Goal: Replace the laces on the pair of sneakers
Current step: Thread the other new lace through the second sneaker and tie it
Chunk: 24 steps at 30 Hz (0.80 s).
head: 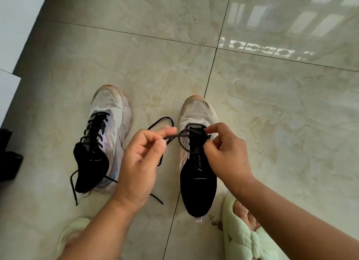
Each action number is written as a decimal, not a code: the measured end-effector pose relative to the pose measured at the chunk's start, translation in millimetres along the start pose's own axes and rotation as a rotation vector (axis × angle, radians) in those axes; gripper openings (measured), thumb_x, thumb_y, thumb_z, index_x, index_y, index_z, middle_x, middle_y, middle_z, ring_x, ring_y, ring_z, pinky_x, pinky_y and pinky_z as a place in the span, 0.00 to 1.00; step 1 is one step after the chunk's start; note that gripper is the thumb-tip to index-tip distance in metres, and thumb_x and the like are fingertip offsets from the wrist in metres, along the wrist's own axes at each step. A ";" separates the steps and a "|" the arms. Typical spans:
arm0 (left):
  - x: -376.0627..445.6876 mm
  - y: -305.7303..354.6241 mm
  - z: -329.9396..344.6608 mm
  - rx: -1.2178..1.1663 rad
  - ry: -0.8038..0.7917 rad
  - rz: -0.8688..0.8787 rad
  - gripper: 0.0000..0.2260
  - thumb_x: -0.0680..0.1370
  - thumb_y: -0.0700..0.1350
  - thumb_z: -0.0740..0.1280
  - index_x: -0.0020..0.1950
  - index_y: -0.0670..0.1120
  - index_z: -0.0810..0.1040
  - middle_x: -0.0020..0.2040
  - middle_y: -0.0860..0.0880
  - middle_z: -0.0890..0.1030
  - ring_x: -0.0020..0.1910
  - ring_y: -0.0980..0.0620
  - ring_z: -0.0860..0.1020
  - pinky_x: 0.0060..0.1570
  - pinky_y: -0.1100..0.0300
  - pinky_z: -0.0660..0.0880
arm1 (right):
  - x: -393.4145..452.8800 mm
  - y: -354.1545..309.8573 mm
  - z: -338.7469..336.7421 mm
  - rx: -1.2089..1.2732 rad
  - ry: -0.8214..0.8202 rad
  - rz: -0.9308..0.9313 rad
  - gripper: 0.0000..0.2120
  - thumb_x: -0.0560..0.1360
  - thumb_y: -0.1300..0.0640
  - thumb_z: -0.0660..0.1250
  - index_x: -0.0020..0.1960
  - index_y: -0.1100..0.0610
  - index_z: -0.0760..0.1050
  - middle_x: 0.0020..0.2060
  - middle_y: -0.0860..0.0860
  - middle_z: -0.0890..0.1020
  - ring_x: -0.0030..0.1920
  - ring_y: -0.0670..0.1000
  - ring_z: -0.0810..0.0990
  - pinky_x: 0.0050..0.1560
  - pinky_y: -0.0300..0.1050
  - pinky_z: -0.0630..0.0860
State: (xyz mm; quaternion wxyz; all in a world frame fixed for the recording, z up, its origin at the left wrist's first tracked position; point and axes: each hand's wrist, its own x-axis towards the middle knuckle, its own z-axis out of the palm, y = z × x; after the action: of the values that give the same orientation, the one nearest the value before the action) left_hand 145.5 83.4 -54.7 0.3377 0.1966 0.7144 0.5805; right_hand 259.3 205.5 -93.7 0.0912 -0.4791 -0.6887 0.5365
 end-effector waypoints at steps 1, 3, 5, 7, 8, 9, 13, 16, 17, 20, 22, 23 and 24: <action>-2.7 2.3 6.1 -0.132 -0.060 -0.015 0.04 0.76 0.40 0.60 0.41 0.45 0.72 0.51 0.46 0.83 0.61 0.49 0.76 0.58 0.65 0.70 | 0.0 0.3 0.6 0.004 0.006 0.004 0.10 0.71 0.63 0.61 0.47 0.50 0.74 0.21 0.45 0.71 0.23 0.44 0.68 0.27 0.39 0.69; -2.9 3.1 18.2 -0.313 -0.092 -0.091 0.05 0.76 0.40 0.60 0.41 0.45 0.73 0.43 0.45 0.83 0.55 0.45 0.80 0.55 0.62 0.73 | -0.4 0.7 1.0 0.011 0.014 0.010 0.10 0.71 0.63 0.61 0.48 0.50 0.74 0.21 0.45 0.71 0.24 0.43 0.69 0.27 0.39 0.69; 1.5 3.9 29.4 -0.330 -0.012 -0.186 0.06 0.78 0.40 0.61 0.41 0.42 0.70 0.35 0.49 0.78 0.43 0.47 0.81 0.49 0.59 0.74 | -1.0 1.0 1.1 0.016 0.020 0.015 0.10 0.72 0.63 0.61 0.48 0.49 0.74 0.21 0.45 0.71 0.24 0.43 0.69 0.27 0.40 0.69; 6.9 3.0 35.7 -0.139 0.080 -0.171 0.08 0.80 0.38 0.59 0.40 0.43 0.68 0.31 0.52 0.73 0.34 0.51 0.73 0.43 0.59 0.71 | -1.4 1.2 1.3 0.021 0.034 0.019 0.10 0.72 0.63 0.60 0.48 0.50 0.73 0.21 0.45 0.71 0.24 0.43 0.69 0.26 0.37 0.68; 8.7 3.1 36.3 0.004 0.096 -0.123 0.09 0.80 0.39 0.58 0.40 0.45 0.68 0.30 0.54 0.71 0.33 0.53 0.70 0.40 0.61 0.70 | -1.7 1.3 1.8 0.024 0.037 0.024 0.10 0.72 0.63 0.60 0.48 0.50 0.72 0.21 0.45 0.71 0.24 0.43 0.69 0.26 0.36 0.67; 9.6 4.7 35.9 0.144 0.097 -0.063 0.09 0.81 0.41 0.58 0.40 0.46 0.68 0.30 0.54 0.70 0.32 0.54 0.68 0.37 0.63 0.68 | -1.9 1.5 2.5 0.024 0.039 0.029 0.10 0.72 0.63 0.60 0.49 0.50 0.71 0.21 0.45 0.71 0.24 0.43 0.69 0.25 0.37 0.68; 5.6 11.7 26.7 0.461 0.169 0.117 0.07 0.79 0.45 0.60 0.41 0.47 0.68 0.28 0.56 0.69 0.27 0.59 0.67 0.29 0.71 0.65 | -1.8 1.5 4.5 -0.011 0.046 0.039 0.10 0.72 0.63 0.59 0.49 0.51 0.70 0.20 0.46 0.69 0.24 0.44 0.69 0.26 0.41 0.68; 3.5 7.2 14.9 0.696 0.159 0.118 0.07 0.78 0.43 0.62 0.41 0.46 0.68 0.27 0.53 0.69 0.29 0.55 0.71 0.29 0.66 0.65 | -1.8 0.8 3.6 -0.019 0.048 0.044 0.10 0.72 0.63 0.59 0.50 0.52 0.70 0.21 0.46 0.69 0.24 0.44 0.69 0.26 0.41 0.68; 4.0 3.9 9.6 0.780 0.133 0.085 0.07 0.78 0.43 0.63 0.41 0.46 0.68 0.26 0.53 0.70 0.29 0.53 0.71 0.30 0.63 0.65 | -1.6 0.7 2.9 -0.018 0.050 0.048 0.10 0.72 0.63 0.58 0.50 0.52 0.70 0.21 0.46 0.69 0.24 0.44 0.68 0.27 0.42 0.68; 5.3 -4.8 -12.0 0.906 0.091 -0.027 0.06 0.77 0.45 0.64 0.41 0.46 0.71 0.26 0.53 0.71 0.29 0.49 0.72 0.32 0.53 0.71 | -2.5 -0.5 1.9 -0.022 0.053 0.048 0.10 0.72 0.63 0.59 0.51 0.52 0.69 0.23 0.48 0.70 0.25 0.44 0.68 0.30 0.46 0.71; 5.2 -4.9 -23.8 0.934 0.094 -0.043 0.06 0.76 0.46 0.66 0.42 0.46 0.75 0.25 0.52 0.72 0.29 0.48 0.73 0.32 0.53 0.73 | -2.6 -1.2 2.3 -0.037 0.057 0.027 0.10 0.72 0.63 0.59 0.51 0.52 0.69 0.23 0.49 0.70 0.25 0.45 0.68 0.31 0.48 0.71; 4.8 -4.4 -27.4 0.944 0.095 -0.045 0.07 0.76 0.48 0.66 0.41 0.47 0.77 0.25 0.52 0.72 0.28 0.49 0.73 0.31 0.54 0.72 | -2.3 -1.3 2.4 -0.043 0.056 0.017 0.10 0.72 0.63 0.59 0.51 0.52 0.70 0.22 0.48 0.70 0.25 0.45 0.68 0.31 0.47 0.71; 4.8 -4.1 -29.2 0.954 0.089 -0.047 0.08 0.75 0.51 0.66 0.41 0.47 0.79 0.25 0.52 0.72 0.27 0.50 0.72 0.31 0.54 0.72 | -1.8 -0.8 2.0 -0.050 0.050 0.005 0.10 0.72 0.63 0.59 0.51 0.52 0.70 0.22 0.47 0.70 0.25 0.45 0.68 0.30 0.46 0.70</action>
State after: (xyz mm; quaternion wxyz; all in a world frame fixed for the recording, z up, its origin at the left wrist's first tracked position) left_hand 121.9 65.3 -56.9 0.1919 0.2886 0.9190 0.1880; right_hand 258.6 202.9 -93.2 0.0950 -0.4961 -0.6982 0.5074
